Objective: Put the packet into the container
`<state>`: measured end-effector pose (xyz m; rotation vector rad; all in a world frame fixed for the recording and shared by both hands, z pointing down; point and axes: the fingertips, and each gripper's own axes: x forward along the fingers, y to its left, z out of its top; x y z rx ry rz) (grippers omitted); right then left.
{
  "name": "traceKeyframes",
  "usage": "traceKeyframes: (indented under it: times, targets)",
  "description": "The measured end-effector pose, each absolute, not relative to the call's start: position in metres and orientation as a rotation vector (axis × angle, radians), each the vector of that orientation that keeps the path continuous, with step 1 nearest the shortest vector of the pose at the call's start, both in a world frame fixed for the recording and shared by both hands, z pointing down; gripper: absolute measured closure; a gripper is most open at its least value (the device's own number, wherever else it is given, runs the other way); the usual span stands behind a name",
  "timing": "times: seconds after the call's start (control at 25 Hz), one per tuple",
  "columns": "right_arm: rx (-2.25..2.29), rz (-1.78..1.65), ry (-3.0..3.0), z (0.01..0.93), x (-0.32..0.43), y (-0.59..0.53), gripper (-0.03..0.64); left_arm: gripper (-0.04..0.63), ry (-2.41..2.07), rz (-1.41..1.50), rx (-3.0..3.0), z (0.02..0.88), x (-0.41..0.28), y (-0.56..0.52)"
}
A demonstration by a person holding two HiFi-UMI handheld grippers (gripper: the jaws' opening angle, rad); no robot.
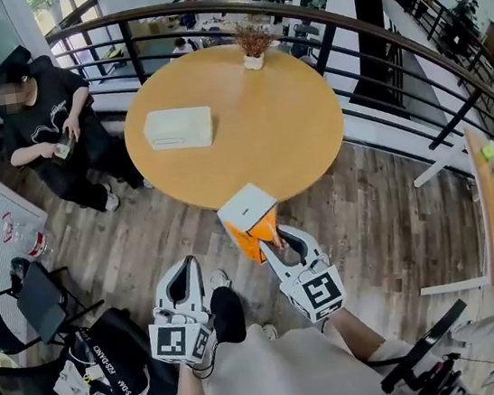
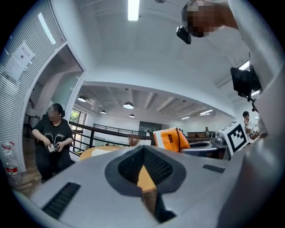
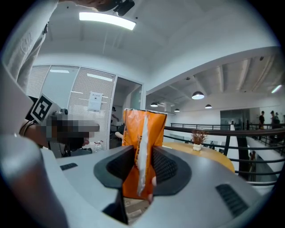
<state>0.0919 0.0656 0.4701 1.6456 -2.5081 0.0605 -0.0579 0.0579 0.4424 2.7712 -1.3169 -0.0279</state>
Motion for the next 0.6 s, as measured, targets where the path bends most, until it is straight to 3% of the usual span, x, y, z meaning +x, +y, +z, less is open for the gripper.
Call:
traceKeyframes:
  times: [0.6]
  targets:
    - [1.678,0.099,-2.427,0.476,0.109,-0.032,0.493,0.591,-1.264,-0.042,2.762,0.446,-0.049,-0.058]
